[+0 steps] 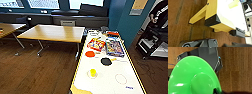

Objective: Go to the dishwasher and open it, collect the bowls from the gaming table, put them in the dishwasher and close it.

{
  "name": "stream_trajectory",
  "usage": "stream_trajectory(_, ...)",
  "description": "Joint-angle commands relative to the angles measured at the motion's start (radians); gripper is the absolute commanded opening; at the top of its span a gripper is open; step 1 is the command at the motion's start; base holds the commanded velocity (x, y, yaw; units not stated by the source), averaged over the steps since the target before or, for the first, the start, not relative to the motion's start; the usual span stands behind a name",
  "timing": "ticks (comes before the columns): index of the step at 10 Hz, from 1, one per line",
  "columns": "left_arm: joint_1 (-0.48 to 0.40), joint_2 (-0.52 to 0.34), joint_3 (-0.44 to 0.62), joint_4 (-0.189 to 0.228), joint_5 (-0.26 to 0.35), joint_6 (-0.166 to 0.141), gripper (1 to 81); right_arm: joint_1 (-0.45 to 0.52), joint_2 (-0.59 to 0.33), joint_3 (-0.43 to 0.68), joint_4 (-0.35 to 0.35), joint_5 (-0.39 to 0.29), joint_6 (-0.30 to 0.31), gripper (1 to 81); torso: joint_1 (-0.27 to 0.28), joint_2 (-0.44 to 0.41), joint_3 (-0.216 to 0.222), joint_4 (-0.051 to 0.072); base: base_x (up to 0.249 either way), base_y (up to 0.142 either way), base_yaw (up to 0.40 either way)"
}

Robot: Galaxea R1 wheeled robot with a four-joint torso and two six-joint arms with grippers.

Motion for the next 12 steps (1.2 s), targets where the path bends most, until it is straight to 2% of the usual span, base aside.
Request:
stream_trajectory(1,-0.251,0.018,-0.015,-0.067,0.248,-0.053,81.1,0.009,-0.039,0.02,-0.022,-0.061,0.003,1.0,0.0,0.0,0.0,0.0,0.0,0.0,0.0)
stream_trajectory(2,-0.296,0.058,-0.043,-0.067,0.281,-0.075,81.1,0.013,-0.039,0.021,-0.022,-0.061,0.003,1.0,0.0,0.0,0.0,0.0,0.0,0.0,0.0)
stream_trajectory(5,-0.449,0.143,-0.114,-0.057,0.405,-0.19,81.1,0.027,-0.033,0.021,-0.021,-0.062,0.003,1.0,0.0,0.0,0.0,0.0,0.0,0.0,0.0)
stream_trajectory(7,-0.513,0.201,-0.157,-0.055,0.471,-0.219,81.1,0.043,-0.028,0.018,-0.021,-0.091,0.003,1.0,0.0,0.0,0.0,0.0,0.0,0.0,0.0)
stream_trajectory(9,-0.555,0.242,-0.209,-0.057,0.483,-0.281,81.1,0.044,-0.02,0.017,-0.022,-0.097,0.003,1.0,0.0,0.0,0.0,0.0,0.0,0.0,0.0)
stream_trajectory(10,-0.57,0.253,-0.24,-0.057,0.483,-0.34,81.1,0.05,-0.016,0.014,-0.024,-0.099,0.003,1.0,0.0,0.0,0.0,0.0,0.0,0.0,0.0)
stream_trajectory(12,-0.615,0.298,-0.301,-0.058,0.482,-0.414,81.1,0.066,-0.011,0.013,-0.024,-0.117,0.003,1.0,0.001,0.0,0.0,0.0,0.0,0.0,0.0)
